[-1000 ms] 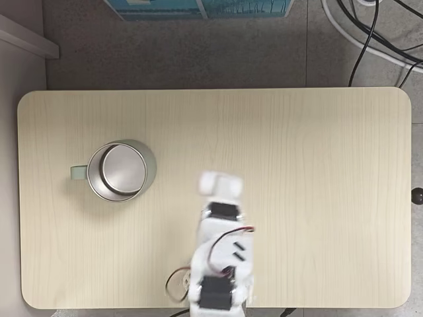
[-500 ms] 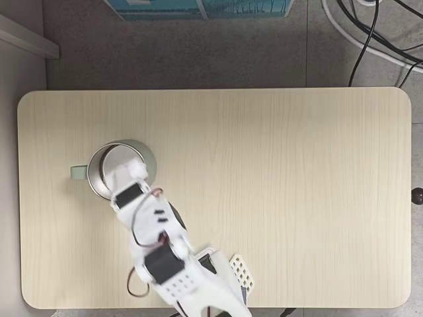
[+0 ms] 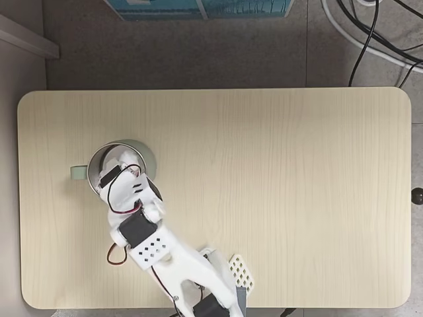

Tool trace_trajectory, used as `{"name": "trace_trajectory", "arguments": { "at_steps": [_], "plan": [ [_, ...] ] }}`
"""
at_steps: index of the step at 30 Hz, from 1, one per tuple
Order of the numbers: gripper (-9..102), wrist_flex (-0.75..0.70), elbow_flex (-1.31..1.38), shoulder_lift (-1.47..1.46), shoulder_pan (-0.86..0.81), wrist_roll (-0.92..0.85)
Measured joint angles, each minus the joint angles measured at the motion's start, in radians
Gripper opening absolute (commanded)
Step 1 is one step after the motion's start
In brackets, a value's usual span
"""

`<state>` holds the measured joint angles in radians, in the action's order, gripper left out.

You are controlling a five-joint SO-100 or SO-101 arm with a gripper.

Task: Grasp a dressing and put it in the cup.

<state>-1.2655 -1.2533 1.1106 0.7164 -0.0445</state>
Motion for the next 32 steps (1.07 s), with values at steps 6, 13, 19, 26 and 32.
{"name": "trace_trajectory", "arguments": {
  "at_steps": [6,13,19,26,32],
  "plan": [
    [35,-0.026,0.021,-0.126,0.025,0.000],
    [35,-0.058,0.021,-0.169,0.057,0.003],
    [34,-0.074,0.021,-0.175,0.077,0.009],
    [34,-0.086,0.021,-0.175,0.123,0.021],
    [34,-0.092,0.021,-0.175,0.126,0.021]
  ]
}}
